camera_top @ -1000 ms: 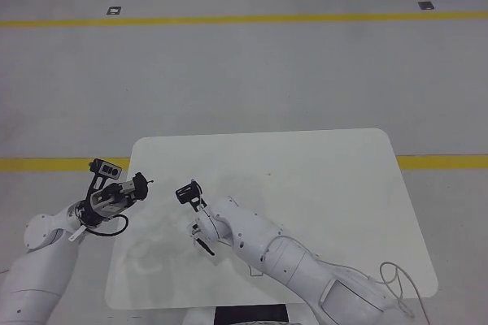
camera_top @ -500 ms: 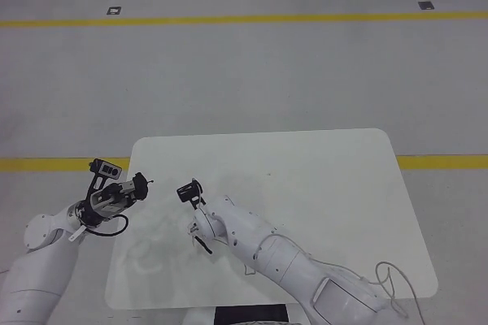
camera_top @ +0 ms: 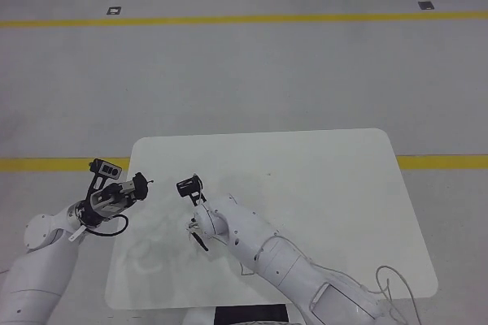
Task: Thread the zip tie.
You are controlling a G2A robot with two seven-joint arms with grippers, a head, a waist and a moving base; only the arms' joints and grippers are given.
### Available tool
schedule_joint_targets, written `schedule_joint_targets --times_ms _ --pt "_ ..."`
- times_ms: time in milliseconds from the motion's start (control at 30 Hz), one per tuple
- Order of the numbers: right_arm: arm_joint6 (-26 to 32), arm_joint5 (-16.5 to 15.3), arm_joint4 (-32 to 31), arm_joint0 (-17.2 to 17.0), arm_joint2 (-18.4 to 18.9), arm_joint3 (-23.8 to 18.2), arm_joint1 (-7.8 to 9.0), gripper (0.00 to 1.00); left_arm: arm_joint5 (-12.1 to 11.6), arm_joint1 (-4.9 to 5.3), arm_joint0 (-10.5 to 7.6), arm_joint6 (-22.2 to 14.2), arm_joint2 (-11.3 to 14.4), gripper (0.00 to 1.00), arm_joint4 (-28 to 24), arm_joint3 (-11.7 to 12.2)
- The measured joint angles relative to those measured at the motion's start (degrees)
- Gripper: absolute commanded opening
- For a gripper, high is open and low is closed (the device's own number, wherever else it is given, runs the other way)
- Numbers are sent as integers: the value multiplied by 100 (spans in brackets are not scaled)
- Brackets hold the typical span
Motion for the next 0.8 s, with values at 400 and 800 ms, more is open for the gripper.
schedule_joint_targets --times_ms 400,800 --pt "5 -1330 440 -1368 1439 -2415 590 0 0 0 0 0 0 0 0 0" --pt "-380 -1972 1232 -1611 1659 -2545 649 0 0 0 0 0 0 0 0 0"
